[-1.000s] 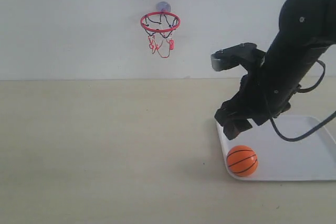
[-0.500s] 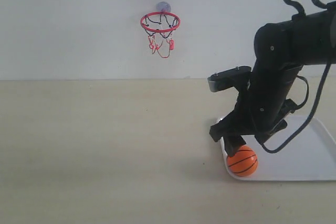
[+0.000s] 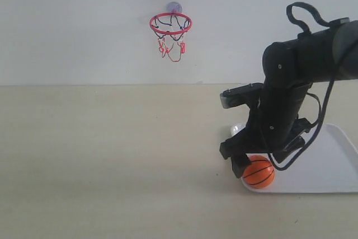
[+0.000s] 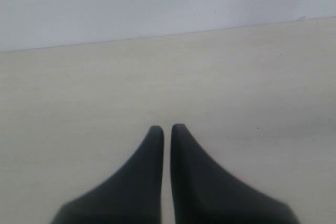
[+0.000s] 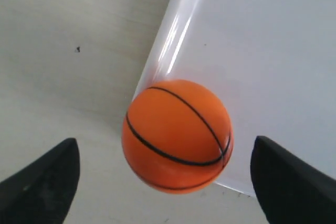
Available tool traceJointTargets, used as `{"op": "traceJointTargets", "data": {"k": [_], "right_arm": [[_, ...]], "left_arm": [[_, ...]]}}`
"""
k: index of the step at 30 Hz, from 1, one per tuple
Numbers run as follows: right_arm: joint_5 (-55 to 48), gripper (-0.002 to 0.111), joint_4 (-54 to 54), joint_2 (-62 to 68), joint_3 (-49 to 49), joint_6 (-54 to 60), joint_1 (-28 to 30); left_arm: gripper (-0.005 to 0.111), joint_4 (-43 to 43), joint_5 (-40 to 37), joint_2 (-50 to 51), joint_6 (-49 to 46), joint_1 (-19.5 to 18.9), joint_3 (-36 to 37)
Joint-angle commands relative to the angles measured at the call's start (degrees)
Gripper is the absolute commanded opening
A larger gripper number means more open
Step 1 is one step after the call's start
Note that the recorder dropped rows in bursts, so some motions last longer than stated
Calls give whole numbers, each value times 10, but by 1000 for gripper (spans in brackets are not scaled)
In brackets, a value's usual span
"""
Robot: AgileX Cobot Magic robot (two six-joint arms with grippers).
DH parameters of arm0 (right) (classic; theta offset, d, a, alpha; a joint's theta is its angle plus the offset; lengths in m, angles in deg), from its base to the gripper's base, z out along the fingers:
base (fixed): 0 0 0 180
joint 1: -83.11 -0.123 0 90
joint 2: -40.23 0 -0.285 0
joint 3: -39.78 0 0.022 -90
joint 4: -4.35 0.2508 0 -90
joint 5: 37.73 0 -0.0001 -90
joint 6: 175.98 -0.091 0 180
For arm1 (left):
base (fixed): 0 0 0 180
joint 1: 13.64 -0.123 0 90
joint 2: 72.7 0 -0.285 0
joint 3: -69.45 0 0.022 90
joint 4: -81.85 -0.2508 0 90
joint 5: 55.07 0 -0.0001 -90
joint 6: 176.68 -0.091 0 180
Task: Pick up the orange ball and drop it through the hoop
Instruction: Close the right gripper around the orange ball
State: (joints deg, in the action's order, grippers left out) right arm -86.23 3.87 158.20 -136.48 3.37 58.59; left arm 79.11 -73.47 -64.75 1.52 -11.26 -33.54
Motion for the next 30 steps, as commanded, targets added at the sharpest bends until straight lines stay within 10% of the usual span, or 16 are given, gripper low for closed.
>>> {"op": "traceJointTargets", "data": {"k": [1, 20, 30], "right_arm": [[14, 82, 0, 14, -3, -5, 0], [21, 81, 0, 14, -3, -26, 0], [16, -1, -1, 14, -3, -32, 0]], "left_arm": [[4, -1, 4, -2, 0, 0, 2], [4, -1, 4, -2, 0, 0, 2], [4, -1, 4, -2, 0, 0, 2]]}}
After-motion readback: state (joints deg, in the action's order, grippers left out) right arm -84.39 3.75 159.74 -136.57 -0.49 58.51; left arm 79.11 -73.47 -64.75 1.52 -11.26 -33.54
